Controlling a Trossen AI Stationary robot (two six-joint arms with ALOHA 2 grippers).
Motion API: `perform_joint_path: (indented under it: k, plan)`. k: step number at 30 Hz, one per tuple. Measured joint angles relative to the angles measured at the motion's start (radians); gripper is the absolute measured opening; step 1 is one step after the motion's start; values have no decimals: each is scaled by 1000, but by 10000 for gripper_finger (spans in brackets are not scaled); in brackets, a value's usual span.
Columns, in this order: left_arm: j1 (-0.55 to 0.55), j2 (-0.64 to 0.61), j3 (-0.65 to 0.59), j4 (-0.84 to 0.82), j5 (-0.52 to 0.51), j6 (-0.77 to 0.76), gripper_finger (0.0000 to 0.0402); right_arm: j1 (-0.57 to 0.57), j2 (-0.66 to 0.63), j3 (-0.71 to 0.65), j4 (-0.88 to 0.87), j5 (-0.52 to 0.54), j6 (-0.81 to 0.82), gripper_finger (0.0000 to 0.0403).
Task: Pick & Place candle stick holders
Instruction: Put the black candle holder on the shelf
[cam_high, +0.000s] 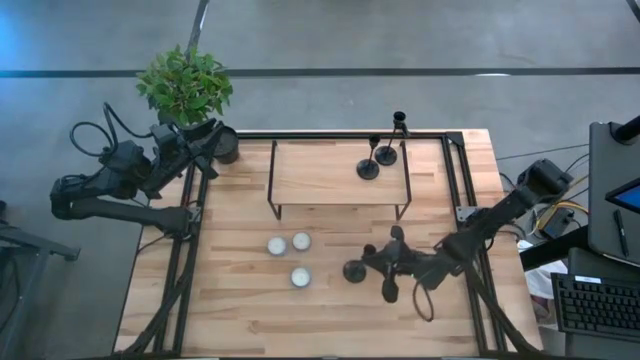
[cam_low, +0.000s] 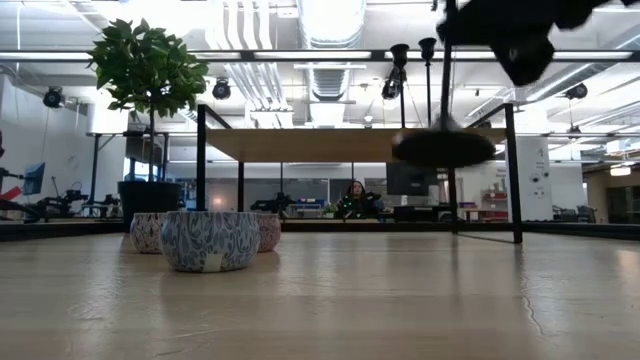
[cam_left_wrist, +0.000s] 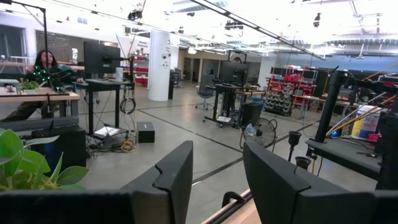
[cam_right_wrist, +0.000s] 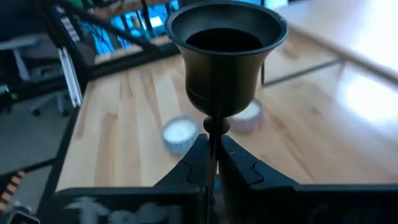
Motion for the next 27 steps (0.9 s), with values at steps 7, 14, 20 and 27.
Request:
perform_joint_path:
  k: [7,14,20,27]
  plan:
    - [0,0,0,0,0,0,149,-43,-192,0,-76,-1,-95,13]
    - [0,0,0,0,0,0,149,-104,-382,12,-184,-14,-192,13]
    - [0,0,0,0,0,0,149,-170,-446,160,-521,-17,-237,13]
    - [0,0,0,0,0,0,149,-275,-443,294,-754,-33,-270,13]
